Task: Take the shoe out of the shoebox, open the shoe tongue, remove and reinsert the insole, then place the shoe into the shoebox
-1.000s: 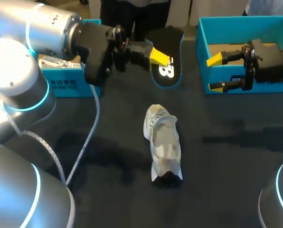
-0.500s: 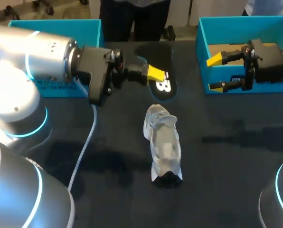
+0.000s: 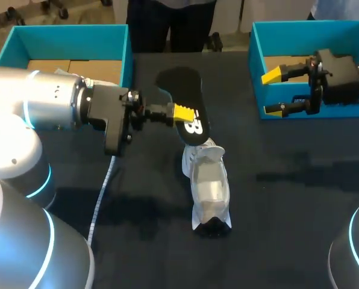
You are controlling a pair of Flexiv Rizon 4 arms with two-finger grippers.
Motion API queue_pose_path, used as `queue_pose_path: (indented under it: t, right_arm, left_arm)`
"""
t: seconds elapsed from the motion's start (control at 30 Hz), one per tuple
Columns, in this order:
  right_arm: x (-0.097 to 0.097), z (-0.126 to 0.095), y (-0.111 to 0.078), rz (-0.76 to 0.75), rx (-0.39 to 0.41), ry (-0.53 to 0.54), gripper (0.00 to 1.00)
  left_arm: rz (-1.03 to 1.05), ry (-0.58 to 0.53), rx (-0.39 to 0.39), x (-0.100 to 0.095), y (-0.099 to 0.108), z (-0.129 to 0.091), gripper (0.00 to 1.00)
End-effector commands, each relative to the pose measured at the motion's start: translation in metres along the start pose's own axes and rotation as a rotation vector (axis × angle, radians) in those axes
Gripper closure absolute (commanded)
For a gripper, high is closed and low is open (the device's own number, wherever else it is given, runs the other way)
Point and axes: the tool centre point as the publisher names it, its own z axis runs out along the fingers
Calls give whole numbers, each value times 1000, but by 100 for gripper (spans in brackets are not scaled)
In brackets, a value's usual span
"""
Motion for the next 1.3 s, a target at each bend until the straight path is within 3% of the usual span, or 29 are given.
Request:
queue_pose_path:
  t: [0.03,0.37,1.03,1.17,1.3]
  right_arm:
    - [4,5,4,-2,17,-16,0]
    - [10,10,3,-5,35,-46,0]
    - [11,11,6,-7,47,-54,0]
    - [13,17,8,-13,68,-88,0]
    - [16,23,5,-28,40,-133,0]
  left_arm:
    - [9,3,5,9,-4,3,100]
    - [19,34,73,25,7,9,100]
    - [86,8,92,21,6,13,100]
    - [156,-11,73,21,6,14,100]
    - [157,-8,30,28,10,12,100]
